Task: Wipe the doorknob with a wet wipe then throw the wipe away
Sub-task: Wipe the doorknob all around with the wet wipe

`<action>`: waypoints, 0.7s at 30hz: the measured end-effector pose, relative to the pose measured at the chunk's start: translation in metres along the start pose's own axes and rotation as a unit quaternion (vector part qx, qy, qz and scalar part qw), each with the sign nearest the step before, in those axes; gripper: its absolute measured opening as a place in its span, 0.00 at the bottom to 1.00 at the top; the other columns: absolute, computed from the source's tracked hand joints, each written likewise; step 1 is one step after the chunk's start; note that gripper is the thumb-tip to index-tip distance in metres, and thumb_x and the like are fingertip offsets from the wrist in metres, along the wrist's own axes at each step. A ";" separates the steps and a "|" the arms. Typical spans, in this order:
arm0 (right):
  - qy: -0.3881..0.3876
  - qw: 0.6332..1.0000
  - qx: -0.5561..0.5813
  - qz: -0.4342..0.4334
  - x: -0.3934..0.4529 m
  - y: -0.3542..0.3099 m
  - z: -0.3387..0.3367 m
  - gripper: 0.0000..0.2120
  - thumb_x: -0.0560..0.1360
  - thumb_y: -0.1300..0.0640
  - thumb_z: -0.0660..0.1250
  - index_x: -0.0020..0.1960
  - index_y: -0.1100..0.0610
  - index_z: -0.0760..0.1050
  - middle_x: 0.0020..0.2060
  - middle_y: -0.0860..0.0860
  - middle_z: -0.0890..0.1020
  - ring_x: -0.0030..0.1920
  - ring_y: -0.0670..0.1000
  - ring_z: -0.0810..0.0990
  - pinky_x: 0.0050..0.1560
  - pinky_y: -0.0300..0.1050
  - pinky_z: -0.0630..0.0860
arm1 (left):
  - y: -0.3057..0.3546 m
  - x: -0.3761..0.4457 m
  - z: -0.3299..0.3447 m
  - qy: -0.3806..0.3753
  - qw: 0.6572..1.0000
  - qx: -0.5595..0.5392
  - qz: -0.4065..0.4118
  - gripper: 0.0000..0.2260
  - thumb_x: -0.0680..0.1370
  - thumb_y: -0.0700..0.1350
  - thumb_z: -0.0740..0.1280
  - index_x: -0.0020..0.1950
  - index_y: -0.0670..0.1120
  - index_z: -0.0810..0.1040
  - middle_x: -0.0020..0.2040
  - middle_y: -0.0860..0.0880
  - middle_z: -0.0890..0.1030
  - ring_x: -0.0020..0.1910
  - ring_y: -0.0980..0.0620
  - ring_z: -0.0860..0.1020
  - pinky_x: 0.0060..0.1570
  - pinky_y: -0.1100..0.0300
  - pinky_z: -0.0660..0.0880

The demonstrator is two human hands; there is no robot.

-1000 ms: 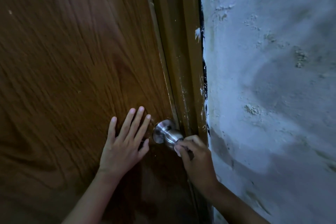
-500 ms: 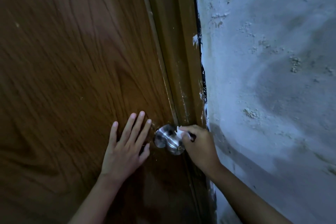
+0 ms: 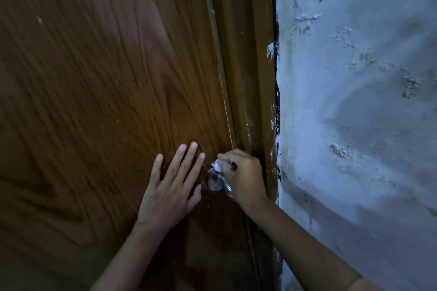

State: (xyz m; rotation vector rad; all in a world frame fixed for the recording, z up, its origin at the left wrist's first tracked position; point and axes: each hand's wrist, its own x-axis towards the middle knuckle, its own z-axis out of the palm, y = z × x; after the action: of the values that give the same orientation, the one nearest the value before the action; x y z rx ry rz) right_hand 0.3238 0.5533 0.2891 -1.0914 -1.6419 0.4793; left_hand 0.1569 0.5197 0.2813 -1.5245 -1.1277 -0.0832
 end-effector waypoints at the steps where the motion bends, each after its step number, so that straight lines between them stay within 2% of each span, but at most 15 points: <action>1: -0.022 0.999 -0.014 -0.035 -0.002 -0.002 0.002 0.08 0.72 0.66 0.66 0.50 0.62 0.80 0.46 0.57 0.84 0.46 0.53 0.81 0.51 0.43 0.77 | -0.001 0.000 0.000 0.000 1.000 0.000 0.001 0.29 0.76 0.58 0.53 0.74 0.46 0.58 0.76 0.43 0.54 0.74 0.45 0.52 0.72 0.44 0.43; 4: -0.086 0.983 -0.095 -0.131 -0.009 -0.005 0.011 0.05 0.68 0.65 0.66 0.42 0.60 0.80 0.38 0.56 0.83 0.40 0.53 0.81 0.44 0.42 0.76 | -0.001 0.000 0.000 0.003 1.000 -0.002 0.003 0.29 0.76 0.58 0.54 0.74 0.46 0.59 0.75 0.44 0.56 0.74 0.46 0.53 0.72 0.44 0.45; 7: -0.137 0.945 -0.205 -0.215 -0.014 -0.004 0.016 0.02 0.66 0.62 0.69 0.37 0.57 0.79 0.33 0.52 0.83 0.37 0.52 0.81 0.47 0.48 0.78 | -0.002 -0.002 -0.001 0.000 1.000 0.006 0.007 0.29 0.76 0.58 0.53 0.74 0.46 0.58 0.75 0.44 0.55 0.74 0.45 0.52 0.71 0.44 0.46; 9: -0.154 0.924 -0.252 -0.242 -0.014 -0.004 0.015 0.04 0.63 0.60 0.74 0.34 0.54 0.79 0.32 0.49 0.83 0.36 0.50 0.80 0.45 0.47 0.80 | -0.002 -0.002 -0.001 -0.003 1.000 0.009 0.012 0.29 0.76 0.57 0.52 0.74 0.45 0.58 0.75 0.45 0.56 0.74 0.45 0.51 0.71 0.44 0.45; 12: -0.128 0.918 -0.285 -0.246 -0.009 -0.010 0.010 0.07 0.60 0.57 0.76 0.32 0.52 0.78 0.29 0.47 0.83 0.33 0.48 0.79 0.41 0.41 0.76 | -0.003 -0.002 -0.001 -0.011 1.000 0.006 0.009 0.29 0.77 0.57 0.52 0.74 0.45 0.57 0.75 0.45 0.57 0.74 0.45 0.52 0.72 0.44 0.45; 15: -0.081 0.961 -0.208 -0.166 0.003 -0.010 0.004 0.01 0.64 0.60 0.70 0.35 0.56 0.79 0.31 0.51 0.84 0.34 0.53 0.80 0.45 0.42 0.67 | -0.003 -0.001 -0.003 -0.016 1.000 0.004 0.004 0.29 0.76 0.57 0.52 0.74 0.45 0.58 0.75 0.44 0.59 0.74 0.46 0.55 0.71 0.45 0.46; 17: -0.053 0.976 -0.170 -0.125 0.007 -0.008 0.002 0.03 0.63 0.63 0.69 0.36 0.57 0.79 0.32 0.53 0.84 0.35 0.55 0.80 0.44 0.42 0.61 | -0.003 0.000 -0.004 -0.017 1.000 0.004 0.007 0.29 0.76 0.57 0.52 0.74 0.45 0.58 0.74 0.45 0.60 0.73 0.47 0.56 0.71 0.45 0.47; 19: -0.045 0.971 -0.186 -0.144 0.004 -0.009 0.004 0.05 0.62 0.64 0.72 0.35 0.57 0.78 0.31 0.52 0.83 0.34 0.54 0.79 0.43 0.41 0.60 | -0.003 -0.001 -0.004 -0.017 1.000 0.009 0.008 0.28 0.77 0.57 0.51 0.74 0.45 0.57 0.75 0.45 0.59 0.73 0.47 0.56 0.71 0.44 0.46; 21: -0.053 0.946 -0.249 -0.202 -0.003 -0.011 0.006 0.05 0.62 0.61 0.74 0.33 0.54 0.78 0.29 0.48 0.83 0.33 0.51 0.78 0.43 0.42 0.62 | -0.003 -0.001 -0.003 -0.018 1.000 0.016 0.006 0.28 0.77 0.57 0.50 0.74 0.45 0.57 0.75 0.45 0.59 0.73 0.47 0.56 0.71 0.44 0.46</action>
State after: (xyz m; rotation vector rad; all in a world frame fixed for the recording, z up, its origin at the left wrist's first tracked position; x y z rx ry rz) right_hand 0.3143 0.5465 0.2935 -1.0514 -2.0852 -0.1612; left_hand 0.1565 0.5160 0.2837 -1.5085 -1.1430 -0.0289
